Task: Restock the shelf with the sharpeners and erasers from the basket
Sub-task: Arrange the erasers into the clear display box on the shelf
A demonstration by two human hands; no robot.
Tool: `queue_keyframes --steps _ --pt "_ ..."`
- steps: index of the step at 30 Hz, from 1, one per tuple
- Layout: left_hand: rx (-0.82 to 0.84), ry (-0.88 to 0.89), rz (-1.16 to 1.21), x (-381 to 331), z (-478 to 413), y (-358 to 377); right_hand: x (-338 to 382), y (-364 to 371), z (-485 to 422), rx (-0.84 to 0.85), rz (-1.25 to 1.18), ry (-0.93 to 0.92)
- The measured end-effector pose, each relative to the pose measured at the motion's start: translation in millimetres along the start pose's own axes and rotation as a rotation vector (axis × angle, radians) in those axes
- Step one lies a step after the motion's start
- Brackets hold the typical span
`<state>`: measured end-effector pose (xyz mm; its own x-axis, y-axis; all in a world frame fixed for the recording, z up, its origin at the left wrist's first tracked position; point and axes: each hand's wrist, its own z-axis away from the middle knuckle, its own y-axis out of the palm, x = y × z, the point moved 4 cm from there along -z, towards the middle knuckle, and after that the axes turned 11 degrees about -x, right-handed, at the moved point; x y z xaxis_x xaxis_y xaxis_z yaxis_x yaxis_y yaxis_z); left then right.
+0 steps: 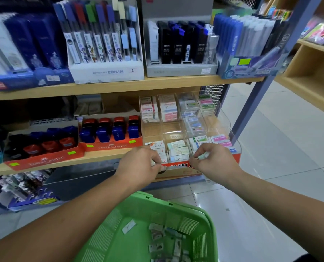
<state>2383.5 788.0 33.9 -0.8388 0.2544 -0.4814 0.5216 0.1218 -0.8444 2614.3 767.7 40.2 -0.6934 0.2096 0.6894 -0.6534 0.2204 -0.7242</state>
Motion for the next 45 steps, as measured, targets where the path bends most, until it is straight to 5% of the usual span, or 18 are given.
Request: queue_keyframes --steps 13,19,29,45 --pt "0.040 -0.020 0.044 5.4 10.3 -3.3 -1.8 1.2 6.3 0.033 -0.009 0.019" --pt "0.026 -0.069 0.098 6.5 -2.7 -4.9 -21.5 -22.9 8.7 -0.085 0.336 -0.010" --pt "-0.003 -0.085 0.115 2.6 -6.6 -7.5 -19.9 -36.5 1.3 -0.174 0.582 -0.199" --pt "-0.089 -0.050 0.096 -15.6 -6.0 -11.2 -35.8 -37.0 -18.7 -0.166 0.366 0.047"
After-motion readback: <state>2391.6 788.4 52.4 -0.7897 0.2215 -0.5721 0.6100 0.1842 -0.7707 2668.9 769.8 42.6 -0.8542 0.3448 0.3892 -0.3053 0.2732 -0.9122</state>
